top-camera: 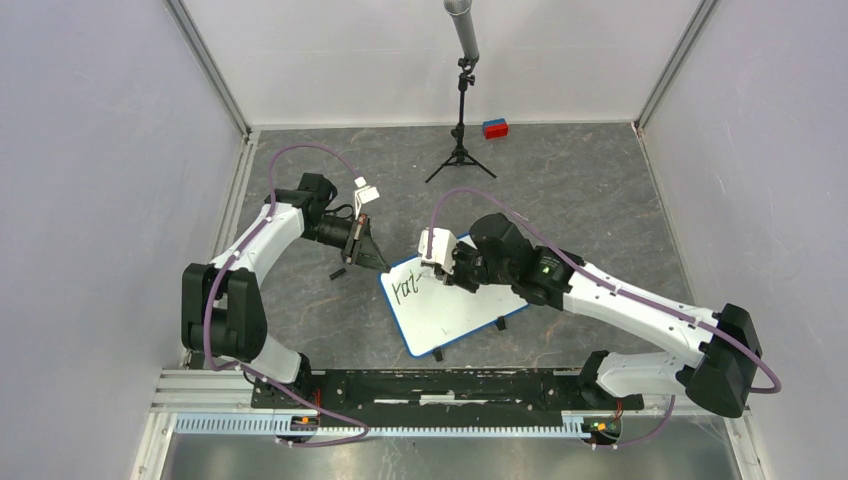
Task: Write a sentence on the whiteboard
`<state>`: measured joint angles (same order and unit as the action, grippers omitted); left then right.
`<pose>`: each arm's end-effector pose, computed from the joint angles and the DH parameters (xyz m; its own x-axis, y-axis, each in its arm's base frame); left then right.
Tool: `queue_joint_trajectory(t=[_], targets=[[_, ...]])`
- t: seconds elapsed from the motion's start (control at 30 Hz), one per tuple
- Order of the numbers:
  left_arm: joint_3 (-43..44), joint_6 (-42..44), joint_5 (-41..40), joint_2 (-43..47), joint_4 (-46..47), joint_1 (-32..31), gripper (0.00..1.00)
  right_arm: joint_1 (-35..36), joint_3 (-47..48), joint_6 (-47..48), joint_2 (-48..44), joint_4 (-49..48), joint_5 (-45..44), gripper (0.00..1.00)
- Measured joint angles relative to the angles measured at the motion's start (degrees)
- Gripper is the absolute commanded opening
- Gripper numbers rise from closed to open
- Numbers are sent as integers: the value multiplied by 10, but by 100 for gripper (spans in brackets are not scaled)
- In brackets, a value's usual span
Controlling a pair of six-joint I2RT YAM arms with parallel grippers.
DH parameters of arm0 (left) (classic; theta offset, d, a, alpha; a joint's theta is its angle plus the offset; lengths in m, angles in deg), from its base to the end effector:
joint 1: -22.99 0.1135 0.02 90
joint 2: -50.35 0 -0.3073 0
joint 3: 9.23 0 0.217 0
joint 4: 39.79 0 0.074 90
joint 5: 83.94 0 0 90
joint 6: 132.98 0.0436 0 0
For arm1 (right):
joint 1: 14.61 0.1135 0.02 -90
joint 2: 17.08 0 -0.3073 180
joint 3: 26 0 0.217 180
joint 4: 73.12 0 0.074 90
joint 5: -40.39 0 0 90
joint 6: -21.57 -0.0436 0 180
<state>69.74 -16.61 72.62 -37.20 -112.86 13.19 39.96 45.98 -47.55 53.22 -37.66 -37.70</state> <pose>0.2245 -0.0794 0.2978 -0.7851 0.3149 -0.5333 0.6113 0.2561 -0.7488 0.1262 0.1929 0.3443 0.0184 -0.5756 -0.8175 -0.9527 0.2379 -0.1890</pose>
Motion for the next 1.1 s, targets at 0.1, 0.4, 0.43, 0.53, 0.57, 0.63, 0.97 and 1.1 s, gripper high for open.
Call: queue_joint_trajectory(t=[0.1,0.4,0.43,0.53,0.57,0.63,0.97,1.1], targets=[[0,0,0,0,0,0,2,0,7,0,1,0,1,0],[0,1,0,1,0,0,3,0,19,0,16,-5,-2,0],[0,2,0,1,1,0,3,0,19,0,18,-5,-2,0],[-1,3,0,1,1,0,2,0,19,0,19,-6,-1,0],[-1,3,0,1,1,0,2,0,19,0,19,-6,-1,0],[-1,3,0,1,1,0,2,0,16,0,17,-8,0,0],[-2,3,0,1,2,1,2,0,-17,0,4,-5,21,0],[-2,3,0,1,2,1,2,0,-24,0,1,-1,30,0]])
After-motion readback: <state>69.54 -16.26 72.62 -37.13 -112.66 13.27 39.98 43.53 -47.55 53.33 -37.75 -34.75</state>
